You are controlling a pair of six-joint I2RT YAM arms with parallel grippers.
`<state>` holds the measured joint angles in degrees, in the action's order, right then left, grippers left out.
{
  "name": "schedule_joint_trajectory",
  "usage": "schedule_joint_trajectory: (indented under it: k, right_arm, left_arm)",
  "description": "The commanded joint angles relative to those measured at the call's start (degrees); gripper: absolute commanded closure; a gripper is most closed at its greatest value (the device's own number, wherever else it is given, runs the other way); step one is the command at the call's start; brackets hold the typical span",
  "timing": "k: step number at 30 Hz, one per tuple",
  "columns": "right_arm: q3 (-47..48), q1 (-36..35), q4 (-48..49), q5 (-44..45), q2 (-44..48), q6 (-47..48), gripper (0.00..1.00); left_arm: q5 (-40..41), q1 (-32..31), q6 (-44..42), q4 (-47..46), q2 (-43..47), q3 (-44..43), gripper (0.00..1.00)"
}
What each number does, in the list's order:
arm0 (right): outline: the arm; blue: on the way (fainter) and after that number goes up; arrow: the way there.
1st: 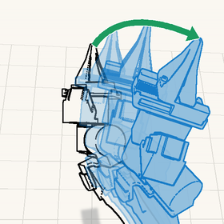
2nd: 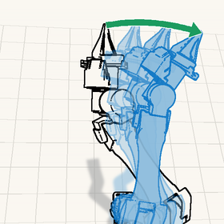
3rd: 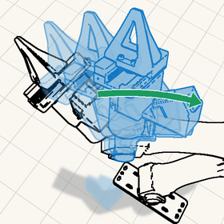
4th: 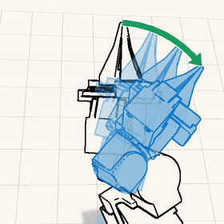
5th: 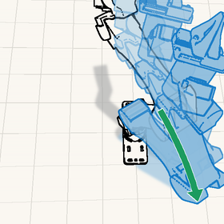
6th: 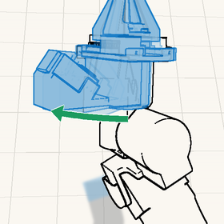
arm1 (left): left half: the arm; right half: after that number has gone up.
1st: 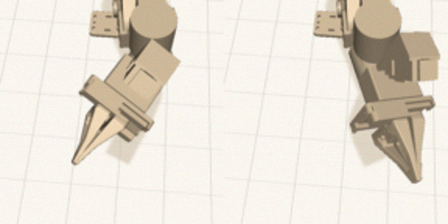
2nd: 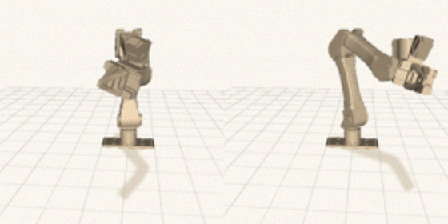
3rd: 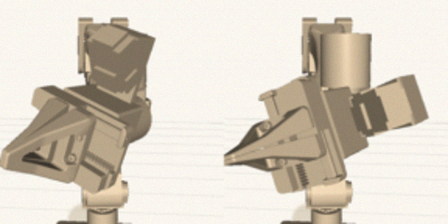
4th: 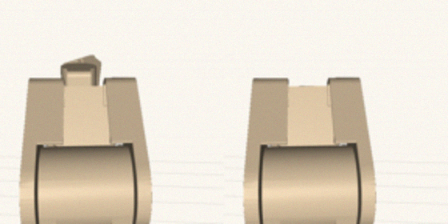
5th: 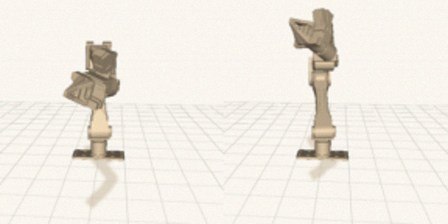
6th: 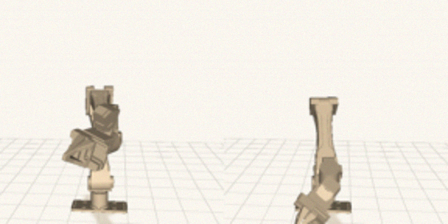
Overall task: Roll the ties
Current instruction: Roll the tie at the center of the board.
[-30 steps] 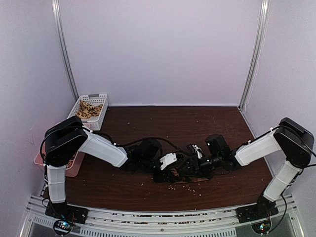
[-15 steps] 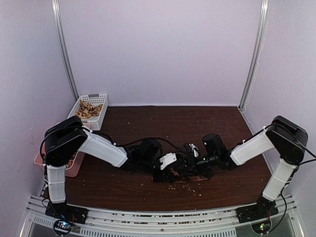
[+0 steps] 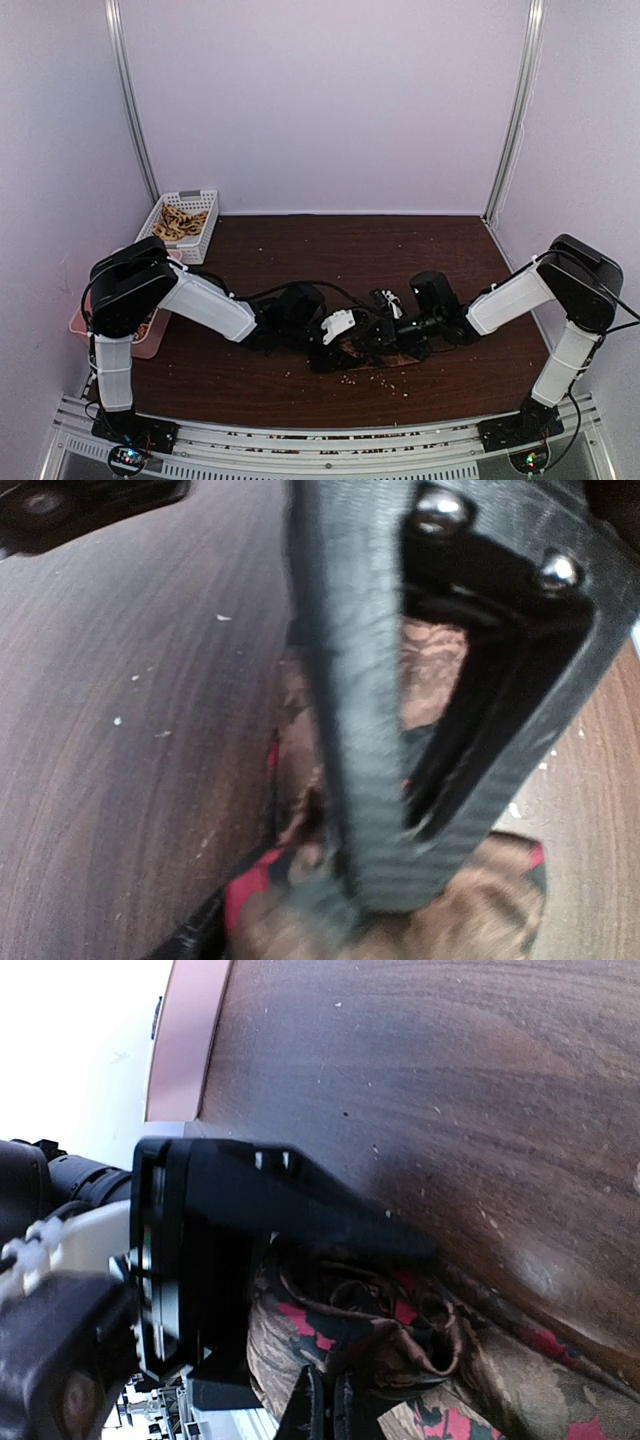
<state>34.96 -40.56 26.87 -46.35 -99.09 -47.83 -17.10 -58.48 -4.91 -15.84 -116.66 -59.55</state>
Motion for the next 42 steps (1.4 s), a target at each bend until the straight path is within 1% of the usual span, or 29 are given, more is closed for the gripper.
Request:
schedule_joint_trajectory:
  k: [1,4,6,10,13,15,18,25,28,30,31,33,35,36,39,42]
  right_arm:
    - [-3.94,0.84,-7.07,3.08,-1.36,2.24,1.00]
    - [-4.14,1.16,-7.67,3.43,-1.19,2.80,1.00]
    - [-4.25,1.25,-8.00,3.77,-1.26,3.26,1.00]
    - [-4.98,1.49,-8.36,4.36,-1.58,3.93,1.00]
    - [-5.74,1.78,-8.34,4.72,-1.44,4.23,1.00]
    - [-6.03,1.92,-8.76,5.05,-1.25,4.64,1.00]
    - [-5.75,1.99,-9.69,5.41,-1.15,5.31,1.00]
    - [-5.53,2.01,-10.53,5.92,-1.43,6.11,1.00]
    - [-5.34,2.06,-10.78,6.18,-1.99,6.42,1.00]
    - [-5.21,2.06,-10.85,6.06,-2.22,6.52,1.00]
    - [-5.16,2.08,-10.75,5.97,-2.20,6.53,1.00]
    - [-5.04,2.14,-10.55,5.39,-1.58,6.41,1.00]
    - [-5.01,2.22,-10.09,4.14,0.01,6.54,1.00]
    - [-5.25,2.43,-9.74,3.67,1.47,6.56,0.98]
    - [-5.61,3.71,-9.51,3.87,6.98,7.00,0.86]
    - [-5.14,4.74,-9.13,3.73,10.26,6.51,0.80]
  left_arm:
    - [4.17,0.56,1.03,1.92,-0.28,4.61,0.31]
    - [3.29,0.56,1.70,-1.33,0.39,5.24,0.28]
    - [2.56,0.56,2.85,-5.76,0.62,6.41,0.28]
    - [-1.51,0.56,6.35,-21.48,0.98,11.82,0.28]
    - [-3.13,0.47,8.44,-33.14,0.66,15.28,0.28]
    - [-4.57,0.47,9.40,-38.61,-0.32,16.15,0.28]
    - [-5.80,0.43,10.65,-43.06,-2.56,15.65,0.28]
    - [-4.21,-0.25,12.80,-44.17,-7.35,10.51,0.28]
    - [-3.03,-0.67,12.90,-44.48,-8.54,9.79,0.31]
    - [-3.07,-0.84,12.72,-43.49,-8.91,9.28,0.37]
    - [-2.92,-0.97,12.31,-42.44,-8.93,9.06,0.41]
    - [-2.10,-1.15,12.03,-39.95,-8.77,8.97,0.54]
    - [-1.94,-1.15,12.33,-38.30,-8.08,9.86,0.62]
    - [-1.90,-1.19,12.39,-37.65,-7.79,10.54,0.65]
    - [-1.86,-1.20,13.02,-35.76,-7.21,12.60,0.71]
    - [-2.63,-1.20,13.41,-34.71,-7.09,13.82,0.74]
